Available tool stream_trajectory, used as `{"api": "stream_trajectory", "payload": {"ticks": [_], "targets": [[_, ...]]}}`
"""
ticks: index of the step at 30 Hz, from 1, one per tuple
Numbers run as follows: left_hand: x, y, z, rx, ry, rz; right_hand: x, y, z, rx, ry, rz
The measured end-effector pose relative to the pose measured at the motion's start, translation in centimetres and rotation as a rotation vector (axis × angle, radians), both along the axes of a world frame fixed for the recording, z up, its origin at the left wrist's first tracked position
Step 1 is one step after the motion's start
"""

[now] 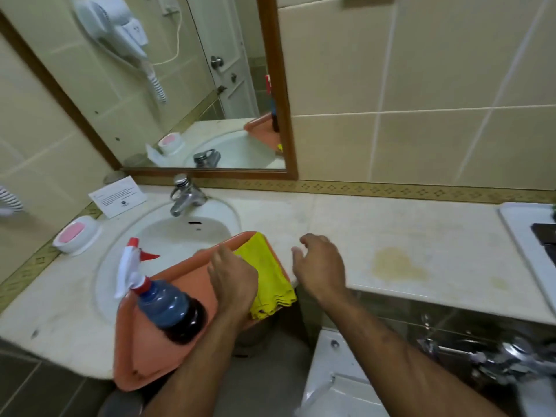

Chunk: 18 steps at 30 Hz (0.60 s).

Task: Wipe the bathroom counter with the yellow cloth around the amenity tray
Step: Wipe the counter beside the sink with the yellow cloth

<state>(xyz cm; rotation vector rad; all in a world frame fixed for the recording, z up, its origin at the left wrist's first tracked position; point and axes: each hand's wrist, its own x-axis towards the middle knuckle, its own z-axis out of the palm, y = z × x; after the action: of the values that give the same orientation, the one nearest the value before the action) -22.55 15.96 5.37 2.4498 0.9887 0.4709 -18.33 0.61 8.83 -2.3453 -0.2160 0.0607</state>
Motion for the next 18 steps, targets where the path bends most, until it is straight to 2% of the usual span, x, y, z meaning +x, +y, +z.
{"api": "stream_trajectory", "payload": {"ticks": [2,4,8,11,13,15,18], "targets": [[0.8,1.6,-0.7,-0.268,0.042,0.158,-0.8,3.0,-1.1,-0.129,0.087,0.078],[2.2,3.0,-1.7,-0.477,0.028,0.220,-1.7,4.8,-2.5,-0.248,0.145,0.111],[4.7,5.0,-3.4,-0.698,-0.026,0.238,-2.2,5.4,-4.9,-0.323,0.119,0.134],[5.8,6.0,-4.2,-0.823,-0.010,0.244,-1.7,5.3,-5.3,-0.275,0.137,0.128],[5.8,5.6,-3.6,-0.878,-0.062,0.162,-1.3,5.2,-5.5,-0.229,0.160,0.113],[4.9,4.9,-2.5,-0.842,-0.137,0.049,-1.2,4.9,-5.7,-0.115,0.153,0.059],[3.1,3.3,0.6,-0.733,-0.235,-0.119,-1.0,4.0,-5.8,0.182,0.092,-0.058]]}}
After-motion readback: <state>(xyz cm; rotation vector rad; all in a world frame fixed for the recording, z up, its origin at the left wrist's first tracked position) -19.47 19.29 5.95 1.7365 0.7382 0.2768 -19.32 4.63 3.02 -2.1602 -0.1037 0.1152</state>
